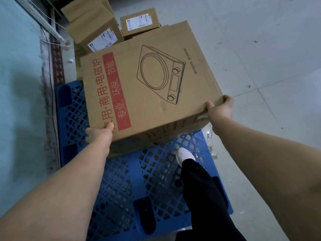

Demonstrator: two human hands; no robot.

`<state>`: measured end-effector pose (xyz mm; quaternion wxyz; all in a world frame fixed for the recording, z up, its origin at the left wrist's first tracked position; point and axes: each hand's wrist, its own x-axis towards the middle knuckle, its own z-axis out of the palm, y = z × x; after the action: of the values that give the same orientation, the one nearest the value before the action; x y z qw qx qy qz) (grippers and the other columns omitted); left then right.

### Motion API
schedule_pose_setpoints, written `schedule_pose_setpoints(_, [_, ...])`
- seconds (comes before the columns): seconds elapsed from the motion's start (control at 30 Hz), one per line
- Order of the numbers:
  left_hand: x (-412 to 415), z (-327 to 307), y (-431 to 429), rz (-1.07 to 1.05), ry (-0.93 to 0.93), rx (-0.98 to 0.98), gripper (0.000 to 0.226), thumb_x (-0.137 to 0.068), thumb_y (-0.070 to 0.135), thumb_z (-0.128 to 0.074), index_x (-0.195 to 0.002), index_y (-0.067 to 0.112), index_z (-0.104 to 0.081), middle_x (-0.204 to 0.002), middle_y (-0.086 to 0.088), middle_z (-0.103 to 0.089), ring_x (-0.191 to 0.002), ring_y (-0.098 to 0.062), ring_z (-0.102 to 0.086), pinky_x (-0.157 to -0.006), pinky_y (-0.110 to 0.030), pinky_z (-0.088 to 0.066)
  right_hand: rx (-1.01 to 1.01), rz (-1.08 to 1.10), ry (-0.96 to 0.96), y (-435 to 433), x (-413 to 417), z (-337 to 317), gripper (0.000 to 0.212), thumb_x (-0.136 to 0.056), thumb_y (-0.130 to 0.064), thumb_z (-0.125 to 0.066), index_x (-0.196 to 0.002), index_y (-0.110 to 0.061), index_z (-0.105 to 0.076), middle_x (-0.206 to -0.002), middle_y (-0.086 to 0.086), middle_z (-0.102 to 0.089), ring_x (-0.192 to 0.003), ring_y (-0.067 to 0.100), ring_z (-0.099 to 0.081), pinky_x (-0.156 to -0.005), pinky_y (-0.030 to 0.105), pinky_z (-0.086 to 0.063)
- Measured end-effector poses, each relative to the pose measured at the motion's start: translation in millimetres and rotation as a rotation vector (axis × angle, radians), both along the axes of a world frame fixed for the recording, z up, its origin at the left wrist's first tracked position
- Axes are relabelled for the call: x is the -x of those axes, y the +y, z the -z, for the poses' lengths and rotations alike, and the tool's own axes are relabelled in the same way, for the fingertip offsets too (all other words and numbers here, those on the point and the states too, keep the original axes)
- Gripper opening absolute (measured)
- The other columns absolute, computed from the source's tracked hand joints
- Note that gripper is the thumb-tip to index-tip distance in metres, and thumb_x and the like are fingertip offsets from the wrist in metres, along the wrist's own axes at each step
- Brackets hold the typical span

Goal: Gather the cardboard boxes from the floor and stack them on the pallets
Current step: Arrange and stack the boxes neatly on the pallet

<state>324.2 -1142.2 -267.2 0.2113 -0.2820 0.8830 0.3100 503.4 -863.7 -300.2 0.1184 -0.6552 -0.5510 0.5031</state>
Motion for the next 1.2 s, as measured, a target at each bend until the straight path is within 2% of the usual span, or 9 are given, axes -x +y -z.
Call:
schedule_pose_setpoints(0.5, [1.6, -1.1, 2.4, 0.014, 0.018, 0.067, 0.087, -0.086, 0.048, -0.064, -0.152, 0.018, -0.016, -0.147, -0.013, -0.037, -0.125, -0.036, -0.046, -0.099, -0.047, -0.044, 0.012, -0.104, -0.059, 4.3, 6.6, -2.7, 0.070, -0.089, -0.035, -0.061, -0.146, -0.024, -0.023, -0.144, 0.006, -0.040, -0.124, 0.032, -0.049, -0.103, 0.049, -0.044])
schedule_pose_setpoints(0.63, [-13.0, -21.1, 5.4, 0.019, 0.042, 0.085, 0.086, -0.081, 0.050, -0.066, -0.148, 0.015, -0.024, -0.146, -0.014, -0.036, -0.128, -0.037, -0.042, -0.105, -0.052, -0.040, 0.062, -0.044, -0.090, -10.0, 0.0, -25.6, 0.079, -0.088, -0.034, -0.063, -0.150, -0.022, -0.016, -0.148, 0.008, -0.038, -0.125, 0.036, -0.051, -0.103, 0.052, -0.045])
schedule_pose_setpoints(0.73, [-39.0, -50.7, 7.6, 0.071, 0.043, 0.013, 0.075, -0.088, 0.045, -0.063, -0.145, 0.010, -0.031, -0.143, -0.013, -0.041, -0.125, -0.034, -0.045, -0.102, -0.044, -0.043, 0.058, -0.096, -0.080, -27.8, -12.5, -50.0, 0.058, -0.090, -0.031, -0.061, -0.139, -0.009, -0.039, -0.135, 0.011, -0.052, -0.119, 0.035, -0.055, -0.101, 0.050, -0.047])
schedule_pose_setpoints(0.8, [-58.8, -71.0, 8.4, 0.181, 0.044, -0.095, 0.057, -0.094, 0.036, -0.058, -0.142, 0.010, -0.041, -0.137, -0.009, -0.050, -0.122, -0.031, -0.050, -0.096, -0.036, -0.044, 0.037, -0.204, -0.034, -40.2, -28.7, -72.6, 0.037, -0.092, -0.025, -0.057, -0.126, -0.011, -0.055, -0.122, 0.009, -0.061, -0.111, 0.031, -0.060, -0.098, 0.046, -0.050])
schedule_pose_setpoints(0.87, [-77.9, -93.1, 7.0, 0.298, 0.052, -0.199, 0.034, -0.097, 0.027, -0.055, -0.128, 0.014, -0.057, -0.123, -0.004, -0.059, -0.114, -0.026, -0.057, -0.098, -0.037, -0.048, 0.003, -0.265, 0.023, -51.9, -49.2, -93.7, 0.023, -0.091, -0.020, -0.054, -0.111, -0.017, -0.066, -0.110, 0.005, -0.067, -0.097, 0.024, -0.062, -0.091, 0.042, -0.053])
schedule_pose_setpoints(0.93, [-98.3, -118.7, 4.5, 0.365, 0.069, -0.268, 0.014, -0.097, 0.023, -0.055, -0.106, 0.019, -0.065, -0.111, 0.000, -0.066, -0.100, -0.018, -0.065, -0.088, -0.039, -0.056, -0.002, -0.252, 0.089, -64.5, -74.2, -116.4, 0.015, -0.089, -0.016, -0.056, -0.094, -0.023, -0.069, -0.102, 0.003, -0.068, -0.088, 0.021, -0.061, -0.083, 0.037, -0.054])
schedule_pose_setpoints(1.0, [-120.0, -145.7, 5.7, 0.434, 0.086, -0.306, 0.010, -0.096, 0.023, -0.056, -0.092, 0.023, -0.065, -0.103, 0.001, -0.069, -0.092, -0.014, -0.067, -0.081, -0.035, -0.058, 0.014, -0.221, 0.140, -72.8, -102.3, -137.1, 0.017, -0.086, -0.013, -0.058, -0.081, -0.027, -0.068, -0.095, 0.003, -0.069, -0.084, 0.021, -0.062, -0.070, 0.032, -0.051])
schedule_pose_setpoints(1.1, [-152.3, -181.9, 12.9, 0.535, 0.071, -0.361, 0.008, -0.096, 0.021, -0.056, -0.092, 0.024, -0.063, -0.101, 0.000, -0.069, -0.092, -0.014, -0.067, -0.080, -0.033, -0.058, 0.003, -0.210, 0.169, -79.7, -148.0, -169.1, 0.019, -0.086, -0.006, -0.059, -0.080, -0.021, -0.069, -0.078, 0.001, -0.065, -0.076, 0.018, -0.062, -0.058, 0.025, -0.045])
schedule_pose_setpoints(1.2, [-181.8, -213.5, 24.4, 0.617, 0.071, -0.424, 0.008, -0.097, 0.021, -0.056, -0.100, 0.019, -0.064, -0.101, 0.000, -0.069, -0.095, -0.015, -0.067, -0.087, -0.036, -0.057, -0.002, -0.212, 0.160, -76.3, -187.9, -193.6, 0.014, -0.086, -0.007, -0.060, -0.088, -0.017, -0.070, -0.076, 0.002, -0.065, -0.078, 0.019, -0.063, -0.061, 0.025, -0.046])
